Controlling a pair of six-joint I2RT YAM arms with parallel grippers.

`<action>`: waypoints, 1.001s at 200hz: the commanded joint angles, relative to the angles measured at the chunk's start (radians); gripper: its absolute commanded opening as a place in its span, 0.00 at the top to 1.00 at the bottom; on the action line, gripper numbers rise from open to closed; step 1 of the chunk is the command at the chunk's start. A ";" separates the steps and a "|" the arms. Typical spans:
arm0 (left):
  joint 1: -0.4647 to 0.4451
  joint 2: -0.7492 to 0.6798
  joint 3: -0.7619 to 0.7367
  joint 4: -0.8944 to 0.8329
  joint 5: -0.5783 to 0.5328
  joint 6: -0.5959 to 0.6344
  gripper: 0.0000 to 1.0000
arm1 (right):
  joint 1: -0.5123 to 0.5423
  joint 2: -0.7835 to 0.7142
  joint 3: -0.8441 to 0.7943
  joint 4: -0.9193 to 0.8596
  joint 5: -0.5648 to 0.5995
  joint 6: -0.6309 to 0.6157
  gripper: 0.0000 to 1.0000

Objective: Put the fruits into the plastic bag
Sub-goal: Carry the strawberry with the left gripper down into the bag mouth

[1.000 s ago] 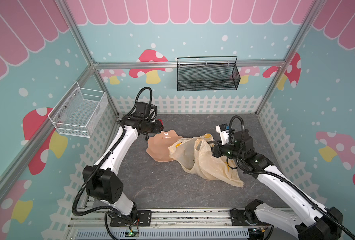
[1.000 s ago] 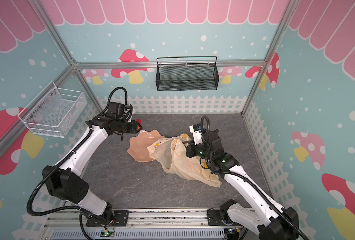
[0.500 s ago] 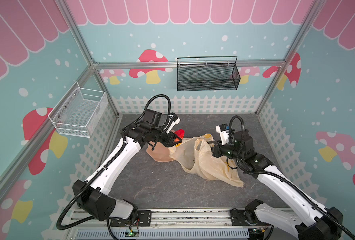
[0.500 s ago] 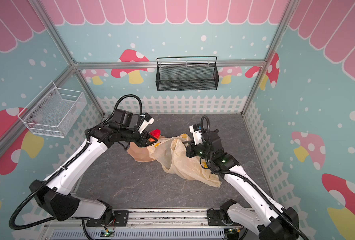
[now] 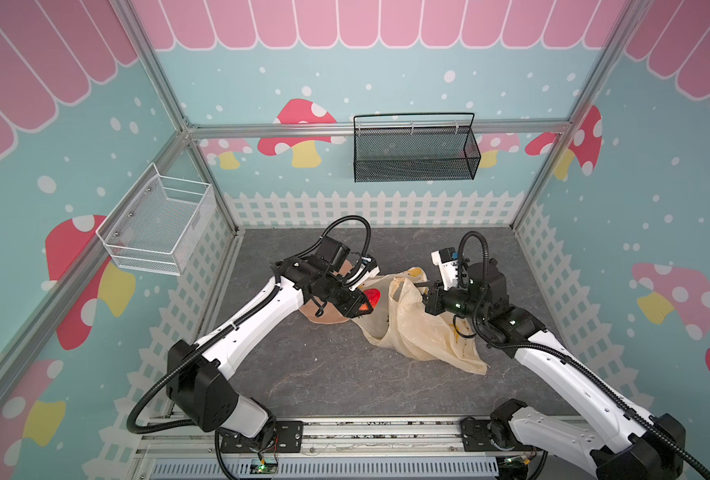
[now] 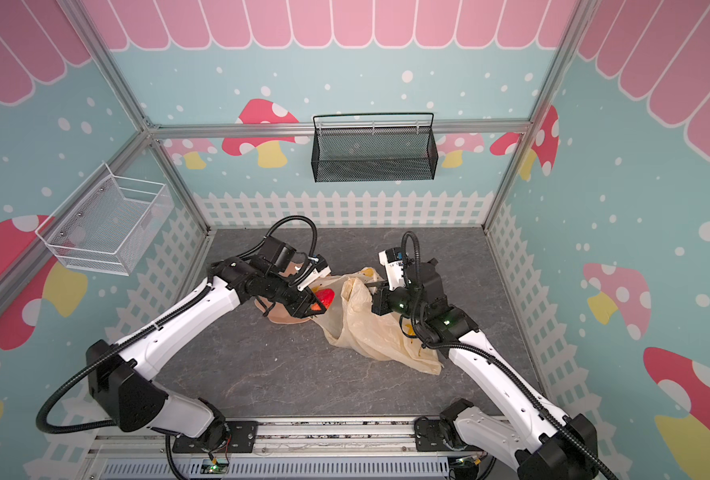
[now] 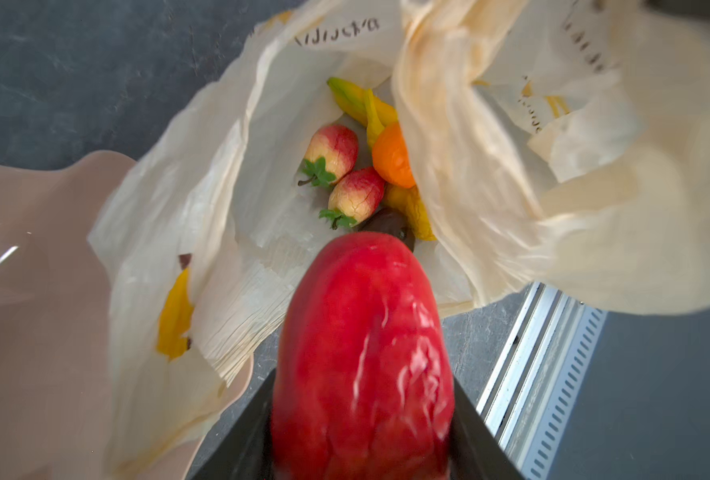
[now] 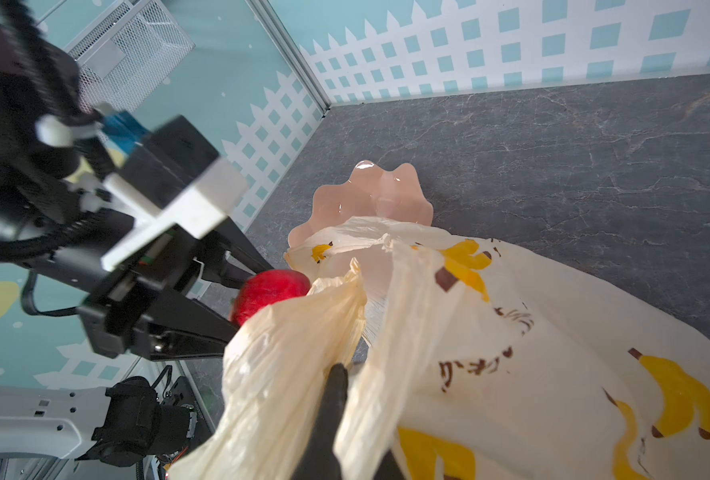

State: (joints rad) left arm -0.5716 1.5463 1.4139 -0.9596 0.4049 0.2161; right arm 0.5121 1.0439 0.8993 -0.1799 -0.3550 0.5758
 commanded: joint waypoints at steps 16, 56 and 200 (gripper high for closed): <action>-0.024 0.139 0.020 -0.019 -0.073 -0.018 0.68 | 0.005 -0.001 0.033 -0.004 0.006 -0.010 1.00; -0.046 0.232 0.064 -0.016 -0.089 -0.014 0.69 | 0.006 -0.015 0.030 -0.010 0.011 -0.008 1.00; -0.181 0.407 0.166 0.158 0.000 -0.165 0.58 | 0.006 -0.021 0.000 0.016 -0.004 0.003 1.00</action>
State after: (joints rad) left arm -0.7326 1.9293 1.5486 -0.8612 0.3405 0.1070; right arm 0.5125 1.0397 0.8993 -0.1822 -0.3553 0.5766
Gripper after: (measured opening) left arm 0.468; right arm 0.045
